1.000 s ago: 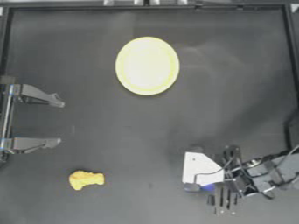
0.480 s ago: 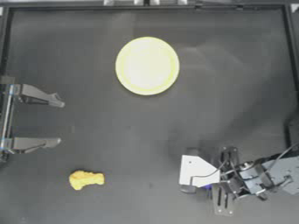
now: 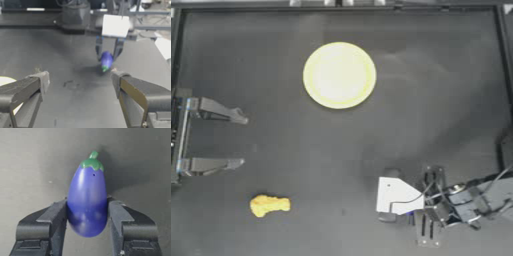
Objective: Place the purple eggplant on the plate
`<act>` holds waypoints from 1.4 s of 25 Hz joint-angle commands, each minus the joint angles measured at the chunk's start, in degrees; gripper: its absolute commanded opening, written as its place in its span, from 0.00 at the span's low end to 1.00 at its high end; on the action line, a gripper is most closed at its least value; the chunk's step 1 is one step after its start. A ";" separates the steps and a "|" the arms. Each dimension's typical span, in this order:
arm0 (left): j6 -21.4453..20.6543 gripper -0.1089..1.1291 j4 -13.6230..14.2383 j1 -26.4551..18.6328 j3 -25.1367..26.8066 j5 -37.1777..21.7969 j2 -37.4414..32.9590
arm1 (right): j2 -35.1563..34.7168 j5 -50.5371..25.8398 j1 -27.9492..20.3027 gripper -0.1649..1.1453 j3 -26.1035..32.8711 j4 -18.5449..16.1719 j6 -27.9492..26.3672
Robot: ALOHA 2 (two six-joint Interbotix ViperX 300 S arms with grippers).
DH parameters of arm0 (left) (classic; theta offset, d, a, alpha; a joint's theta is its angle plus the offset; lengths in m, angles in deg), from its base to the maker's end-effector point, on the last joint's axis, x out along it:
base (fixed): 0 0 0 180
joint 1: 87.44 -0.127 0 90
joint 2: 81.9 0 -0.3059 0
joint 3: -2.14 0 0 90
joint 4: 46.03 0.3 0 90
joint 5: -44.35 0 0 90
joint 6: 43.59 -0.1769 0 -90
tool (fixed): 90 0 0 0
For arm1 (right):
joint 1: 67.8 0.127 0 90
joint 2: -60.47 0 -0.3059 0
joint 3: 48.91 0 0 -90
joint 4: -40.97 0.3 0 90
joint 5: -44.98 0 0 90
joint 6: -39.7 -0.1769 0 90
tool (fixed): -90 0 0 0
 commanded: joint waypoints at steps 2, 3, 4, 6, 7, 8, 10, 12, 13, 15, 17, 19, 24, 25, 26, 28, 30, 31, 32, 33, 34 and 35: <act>0.00 0.92 0.00 -0.09 -1.49 0.26 0.97 | 6.86 0.18 -2.64 0.18 1.93 -3.08 0.79; 0.00 0.92 0.00 -0.09 -1.49 0.26 1.05 | 7.91 0.18 -3.43 0.18 2.02 -3.60 1.23; 0.00 0.92 0.00 0.00 -1.49 0.26 1.05 | 8.96 0.26 -4.31 0.18 2.11 -4.04 1.67; 0.00 0.92 0.00 -0.09 -1.49 0.26 1.05 | 10.55 0.26 -6.68 0.17 2.20 -4.57 3.16; 0.00 0.92 -0.09 0.00 -1.49 0.26 1.05 | 11.16 0.26 -7.91 0.18 2.37 -4.66 4.39; 0.00 0.92 0.00 -0.09 -1.49 0.26 1.05 | 11.60 0.26 -9.23 0.17 2.64 -4.48 5.80; 0.00 0.92 0.00 -0.09 -1.49 0.26 1.05 | 12.04 0.18 -11.87 0.17 3.69 -4.04 9.40; 0.00 0.92 0.00 -0.09 -1.49 0.26 1.05 | 11.87 0.26 -14.77 0.17 5.45 -2.90 14.33; 0.00 0.92 0.00 -0.09 -1.41 0.26 1.05 | 11.78 0.26 -16.35 0.17 6.24 -2.37 16.52; -0.09 0.92 0.00 -0.09 -1.32 0.26 1.05 | 11.34 0.44 -19.34 0.17 7.56 -1.05 20.83; -0.18 0.92 0.00 -0.09 -1.41 0.26 1.14 | 10.72 1.58 -22.59 0.17 8.53 0.53 25.22; -0.26 0.92 0.00 -0.09 -1.49 0.26 1.58 | 10.02 2.90 -25.84 0.17 9.23 2.46 29.62; -0.26 0.92 0.00 -0.09 -1.67 0.26 3.34 | 6.42 5.71 -34.63 0.17 11.60 9.84 42.28; -0.26 0.92 0.00 -0.09 -1.76 0.26 3.69 | 5.45 5.89 -36.21 0.17 12.39 11.51 44.74; -0.26 0.92 0.00 -0.09 -1.93 0.35 4.04 | 4.31 6.06 -37.79 0.17 13.18 13.18 47.11; -0.26 0.92 0.00 -0.09 -2.11 0.35 4.39 | 1.58 6.15 -40.52 0.17 15.03 16.44 51.86; -0.26 0.92 0.00 -0.09 -2.02 0.35 4.39 | -1.23 6.15 -42.89 0.17 17.23 19.60 56.07; -0.26 0.92 -0.09 -0.09 -2.11 0.35 4.48 | -2.72 6.06 -43.86 0.17 18.28 21.01 58.01; -0.26 0.92 0.00 -0.09 -2.11 0.35 4.39 | -4.48 5.98 -44.91 0.17 19.86 22.32 60.03; -0.26 0.92 0.00 -0.09 -2.02 0.35 4.39 | -5.98 5.80 -45.70 0.17 20.92 23.20 61.52; -0.18 0.92 -0.09 -0.09 -2.11 0.35 4.39 | -7.47 5.71 -46.23 0.17 22.24 23.82 62.49; -0.18 0.92 0.00 -0.09 -2.11 0.35 4.39 | -8.96 5.54 -46.67 0.17 23.20 24.26 63.46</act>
